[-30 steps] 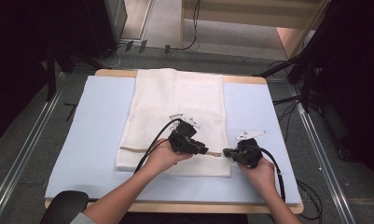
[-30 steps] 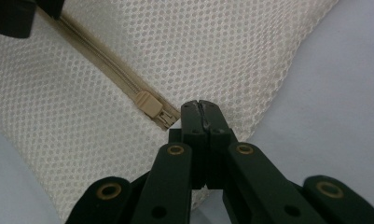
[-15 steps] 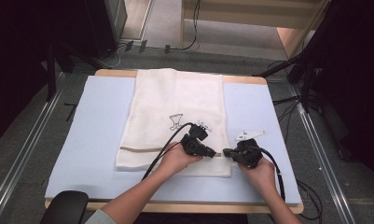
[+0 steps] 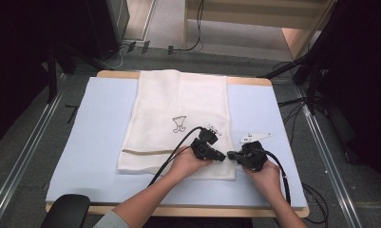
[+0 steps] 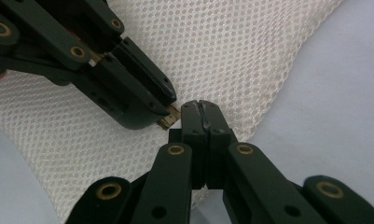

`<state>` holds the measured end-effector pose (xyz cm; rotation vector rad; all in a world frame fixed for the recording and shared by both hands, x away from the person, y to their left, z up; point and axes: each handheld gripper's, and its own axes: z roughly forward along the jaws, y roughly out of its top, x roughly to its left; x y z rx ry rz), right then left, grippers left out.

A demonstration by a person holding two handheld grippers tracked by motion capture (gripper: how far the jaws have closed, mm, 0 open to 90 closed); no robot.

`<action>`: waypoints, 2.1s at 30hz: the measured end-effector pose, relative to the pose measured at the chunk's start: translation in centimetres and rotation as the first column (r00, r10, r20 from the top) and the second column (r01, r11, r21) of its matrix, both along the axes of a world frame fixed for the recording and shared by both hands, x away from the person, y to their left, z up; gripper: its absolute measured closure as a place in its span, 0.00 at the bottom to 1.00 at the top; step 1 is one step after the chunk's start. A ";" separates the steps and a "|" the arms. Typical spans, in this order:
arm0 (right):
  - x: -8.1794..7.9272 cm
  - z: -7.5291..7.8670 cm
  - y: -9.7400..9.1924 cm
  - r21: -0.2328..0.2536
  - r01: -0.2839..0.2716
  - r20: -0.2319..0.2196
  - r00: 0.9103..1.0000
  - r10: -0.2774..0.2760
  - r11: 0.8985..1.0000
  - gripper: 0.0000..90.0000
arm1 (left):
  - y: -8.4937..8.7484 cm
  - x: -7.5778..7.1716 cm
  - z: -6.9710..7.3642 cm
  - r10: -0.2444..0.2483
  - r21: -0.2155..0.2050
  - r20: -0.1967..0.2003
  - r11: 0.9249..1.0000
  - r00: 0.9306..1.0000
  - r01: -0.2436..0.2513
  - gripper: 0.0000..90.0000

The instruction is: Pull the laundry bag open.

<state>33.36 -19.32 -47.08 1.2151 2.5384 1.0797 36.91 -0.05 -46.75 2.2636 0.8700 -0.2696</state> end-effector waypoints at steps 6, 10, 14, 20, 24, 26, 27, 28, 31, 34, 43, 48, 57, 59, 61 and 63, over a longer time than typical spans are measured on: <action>0.0 -0.1 0.0 0.003 0.005 -0.001 1.000 -0.005 1.000 1.00 | 0.1 0.3 -0.2 0.001 -0.011 -0.013 1.000 1.000 -0.001 0.97; -0.3 -0.2 -0.1 -0.001 -0.016 0.039 0.999 0.016 1.000 1.00 | 0.4 0.7 -0.3 -0.001 -0.027 -0.047 1.000 0.999 0.000 0.98; -0.3 -0.3 -0.1 0.001 -0.024 0.042 0.999 0.024 1.000 1.00 | 0.7 1.1 -0.4 -0.002 -0.040 -0.095 0.999 0.996 -0.001 0.99; -0.4 -0.4 0.1 -0.002 -0.037 0.054 0.998 0.037 0.999 1.00 | 1.2 1.2 -0.1 -0.002 -0.035 -0.105 0.999 0.994 -0.002 0.99; -0.5 -0.5 0.0 -0.005 -0.053 0.081 0.995 0.054 0.999 1.00 | 2.5 1.4 0.3 0.009 -0.028 -0.109 1.000 0.994 -0.012 0.99; -0.4 -0.6 0.0 0.002 -0.054 0.080 0.995 0.053 0.999 1.00 | 3.2 1.4 0.5 0.011 -0.031 -0.115 0.999 0.993 -0.014 0.99; -0.4 -0.6 -0.1 0.007 -0.049 0.077 0.996 0.048 0.999 1.00 | 3.5 1.3 0.6 0.000 -0.025 -0.112 1.000 0.994 -0.003 0.99; -0.5 -0.6 -0.1 0.013 -0.044 0.070 0.997 0.043 0.999 1.00 | 3.7 1.2 0.7 -0.002 -0.024 -0.108 1.000 0.994 -0.001 0.99; -0.4 -0.7 -0.2 0.023 -0.041 0.062 0.997 0.039 0.999 1.00 | 4.7 1.1 1.0 0.004 -0.036 -0.102 0.999 0.995 -0.008 0.99; -0.4 -0.7 -0.2 0.030 -0.044 0.064 0.997 0.042 0.999 1.00 | 6.0 0.9 1.5 0.008 -0.041 -0.105 0.999 0.994 -0.013 0.99; -0.4 -0.7 -0.2 0.033 -0.042 0.064 0.997 0.040 0.999 1.00 | 10.9 0.3 2.6 0.034 -0.022 -0.068 0.999 0.997 -0.035 0.99; -0.4 -0.7 -0.2 0.031 -0.042 0.063 0.997 0.040 0.999 1.00 | 14.1 0.3 3.0 0.060 -0.024 -0.080 0.998 0.995 -0.063 0.99; -0.4 -0.6 -0.1 0.018 -0.040 0.068 0.997 0.038 0.999 1.00 | 19.3 0.2 3.1 0.122 -0.027 -0.135 0.992 0.983 -0.127 0.99; -0.4 -0.6 -0.1 0.016 -0.042 0.062 0.997 0.040 0.999 1.00 | 20.3 0.1 3.2 0.147 -0.026 -0.136 0.988 0.980 -0.152 0.99; -0.4 -0.6 0.0 0.013 -0.040 0.059 0.997 0.039 0.999 1.00 | 21.4 0.0 3.4 0.170 -0.007 -0.119 0.985 0.978 -0.172 0.99; -0.4 -0.5 0.0 0.008 -0.043 0.061 0.997 0.042 0.999 1.00 | 22.7 -0.1 3.4 0.194 0.008 -0.117 0.981 0.974 -0.194 0.99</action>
